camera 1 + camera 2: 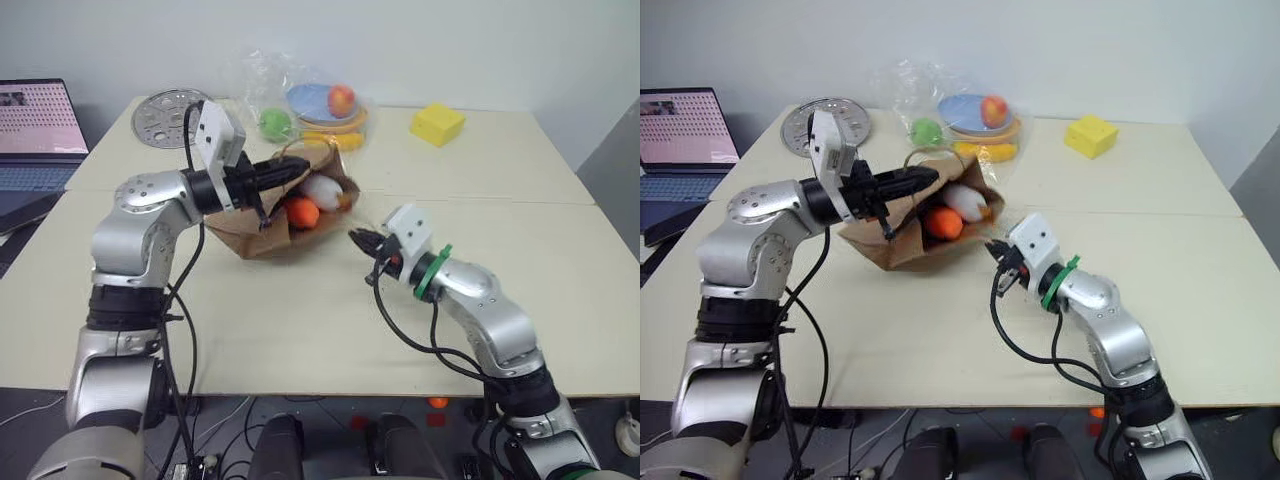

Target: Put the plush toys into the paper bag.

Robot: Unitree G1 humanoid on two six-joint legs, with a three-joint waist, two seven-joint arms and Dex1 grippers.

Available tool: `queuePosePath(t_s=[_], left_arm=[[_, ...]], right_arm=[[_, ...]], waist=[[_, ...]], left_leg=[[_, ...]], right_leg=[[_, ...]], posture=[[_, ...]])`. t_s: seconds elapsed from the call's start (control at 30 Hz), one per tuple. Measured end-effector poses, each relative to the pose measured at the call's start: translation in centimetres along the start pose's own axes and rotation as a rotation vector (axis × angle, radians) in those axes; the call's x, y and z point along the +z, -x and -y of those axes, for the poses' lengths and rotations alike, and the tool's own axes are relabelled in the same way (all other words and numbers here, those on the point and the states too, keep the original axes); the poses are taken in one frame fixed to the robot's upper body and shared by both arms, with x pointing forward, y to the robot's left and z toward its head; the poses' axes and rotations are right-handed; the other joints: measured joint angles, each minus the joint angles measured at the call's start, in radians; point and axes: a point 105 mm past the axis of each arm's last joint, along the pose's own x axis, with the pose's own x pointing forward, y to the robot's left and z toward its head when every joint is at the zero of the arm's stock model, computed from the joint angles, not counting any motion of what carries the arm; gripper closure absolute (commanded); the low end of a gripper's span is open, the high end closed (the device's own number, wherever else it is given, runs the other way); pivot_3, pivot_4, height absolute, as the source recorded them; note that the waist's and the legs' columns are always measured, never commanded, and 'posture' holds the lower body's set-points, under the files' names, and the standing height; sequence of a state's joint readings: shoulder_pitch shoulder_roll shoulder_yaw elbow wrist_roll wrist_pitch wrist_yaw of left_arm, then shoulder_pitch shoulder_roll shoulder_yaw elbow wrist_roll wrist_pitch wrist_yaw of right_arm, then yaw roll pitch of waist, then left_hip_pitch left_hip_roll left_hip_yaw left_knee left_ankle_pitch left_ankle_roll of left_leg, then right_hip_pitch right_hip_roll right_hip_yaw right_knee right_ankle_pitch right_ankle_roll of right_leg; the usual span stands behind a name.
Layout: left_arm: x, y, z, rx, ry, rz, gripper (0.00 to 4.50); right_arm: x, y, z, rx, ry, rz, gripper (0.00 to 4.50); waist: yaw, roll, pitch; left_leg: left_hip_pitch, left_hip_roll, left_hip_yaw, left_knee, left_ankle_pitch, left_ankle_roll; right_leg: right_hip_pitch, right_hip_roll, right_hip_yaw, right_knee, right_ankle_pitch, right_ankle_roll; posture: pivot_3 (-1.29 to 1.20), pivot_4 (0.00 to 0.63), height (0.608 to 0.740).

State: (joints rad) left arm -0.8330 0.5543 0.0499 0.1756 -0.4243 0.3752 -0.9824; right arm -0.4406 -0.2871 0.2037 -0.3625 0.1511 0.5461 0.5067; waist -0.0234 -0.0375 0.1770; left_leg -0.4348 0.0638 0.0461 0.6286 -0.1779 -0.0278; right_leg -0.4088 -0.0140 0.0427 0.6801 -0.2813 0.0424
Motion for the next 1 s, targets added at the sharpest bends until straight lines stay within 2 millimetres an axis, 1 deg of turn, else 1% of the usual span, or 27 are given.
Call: queuePosePath(t_s=[0.03,0.07,0.1,0.17,0.27,0.37,0.43,0.57,0.6,0.67,0.77,0.83,0.9,0.93,1.0], left_arm=[[0.2,-0.5,-0.1,0.002,-0.008,0.011,4.50],[0.5,-1.5,-0.5,0.013,-0.018,0.034,4.50],[0.8,-2.6,-1.0,0.021,-0.033,0.050,4.50],[1.4,-3.8,-1.3,0.025,-0.066,0.069,4.50],[2.0,-5.6,-2.3,0.054,-0.073,0.103,4.50],[3.1,-7.3,-2.1,0.036,-0.079,0.151,4.50],[3.3,-7.8,-1.9,0.013,-0.084,0.168,4.50],[2.3,-7.6,-1.9,-0.010,-0.066,0.147,4.50],[2.0,-7.3,-1.8,-0.027,-0.065,0.138,4.50],[0.7,-6.5,-1.4,-0.057,-0.054,0.104,4.50],[-1.4,-5.4,-1.1,-0.065,-0.003,0.052,4.50],[-1.9,-5.0,-1.0,-0.070,0.010,0.034,4.50],[-1.5,-4.6,-1.0,-0.073,-0.003,0.029,4.50],[-1.3,-4.3,-0.9,-0.075,-0.014,0.029,4.30],[-1.3,-3.6,-0.8,-0.072,-0.022,0.019,3.85]], right_arm=[[0.3,0.1,0.2,-0.011,0.020,0.008,4.43],[1.0,0.1,0.6,-0.031,0.060,0.024,4.43],[1.9,0.1,1.3,-0.064,0.108,0.049,4.43],[4.1,-0.1,2.1,-0.107,0.175,0.116,4.43],[6.6,-0.1,3.0,-0.164,0.246,0.201,4.43],[8.5,-0.4,3.4,-0.211,0.309,0.268,4.43],[9.3,-0.4,3.5,-0.236,0.352,0.299,4.43],[9.1,-0.6,3.4,-0.235,0.368,0.298,4.43],[9.0,-0.7,3.1,-0.226,0.360,0.300,4.43],[8.4,-1.2,2.3,-0.197,0.338,0.289,4.43],[7.6,-1.8,1.6,-0.166,0.320,0.261,4.43],[7.2,-1.9,1.5,-0.154,0.313,0.245,4.43],[6.9,-2.0,1.4,-0.142,0.301,0.231,4.07],[6.7,-2.1,1.3,-0.130,0.291,0.221,3.90],[6.0,-2.2,1.1,-0.092,0.264,0.199,3.20]], waist=[[0.001,0.000,0.000],[0.004,0.000,0.000],[0.006,0.000,0.000],[0.006,0.000,0.000],[0.001,0.000,0.000],[-0.002,0.000,0.000],[-0.004,0.000,0.000],[-0.009,0.000,0.000],[-0.010,0.000,0.000],[-0.011,0.000,0.000],[-0.009,0.000,0.000],[-0.007,0.000,0.000],[-0.003,0.000,0.000],[-0.003,0.000,0.000],[-0.005,0.000,0.000]], left_leg=[[0.000,-0.001,0.000,0.000,0.000,0.000],[0.000,-0.001,0.000,0.001,0.000,0.000],[0.000,-0.001,0.001,0.002,0.000,0.000],[0.000,-0.001,0.002,0.001,0.000,0.000],[-0.001,-0.001,0.002,0.001,0.000,0.000],[-0.001,0.000,0.001,-0.001,0.000,0.000],[-0.001,0.000,0.001,-0.001,0.000,0.000],[-0.002,0.001,0.001,-0.002,0.000,0.000],[-0.002,0.001,0.001,-0.003,0.000,0.000],[-0.001,0.001,0.001,-0.003,0.000,0.000],[-0.002,0.001,0.000,-0.003,0.000,0.000],[-0.002,0.001,-0.001,-0.002,0.000,0.000],[-0.002,0.000,-0.001,-0.001,0.000,0.000],[-0.002,0.000,0.000,-0.001,0.000,0.000],[-0.001,0.000,0.000,-0.001,0.000,0.000]], right_leg=[[0.000,0.000,0.000,0.000,0.000,0.000],[0.000,0.000,0.000,0.000,0.000,0.000],[0.000,0.000,0.000,0.000,0.001,0.001],[0.000,0.000,0.002,-0.001,0.001,0.001],[-0.001,0.000,0.001,-0.001,0.001,0.001],[-0.002,0.001,0.001,-0.001,0.001,0.002],[-0.002,0.001,0.001,-0.001,0.000,0.003],[-0.003,0.002,0.000,0.000,0.000,0.003],[-0.003,0.002,0.001,0.000,0.000,0.003],[-0.003,0.002,0.001,0.000,0.000,0.003],[-0.003,0.002,0.000,0.001,0.000,0.003],[-0.003,0.002,0.000,0.001,0.000,0.003],[-0.002,0.001,-0.001,0.000,0.000,0.003],[-0.001,0.001,0.000,0.000,0.000,0.003],[-0.001,0.000,0.000,0.000,0.000,0.003]], posture=[[0.00,0.150,0.740],[0.00,0.150,0.740],[0.00,0.150,0.740],[0.00,0.150,0.740],[0.00,0.150,0.740],[0.00,0.150,0.740],[0.00,0.150,0.740],[0.00,0.150,0.740],[0.00,0.150,0.740],[0.00,0.150,0.740],[0.00,0.150,0.740],[0.00,0.150,0.740],[0.00,0.150,0.740],[0.00,0.150,0.740],[0.00,0.150,0.740]])
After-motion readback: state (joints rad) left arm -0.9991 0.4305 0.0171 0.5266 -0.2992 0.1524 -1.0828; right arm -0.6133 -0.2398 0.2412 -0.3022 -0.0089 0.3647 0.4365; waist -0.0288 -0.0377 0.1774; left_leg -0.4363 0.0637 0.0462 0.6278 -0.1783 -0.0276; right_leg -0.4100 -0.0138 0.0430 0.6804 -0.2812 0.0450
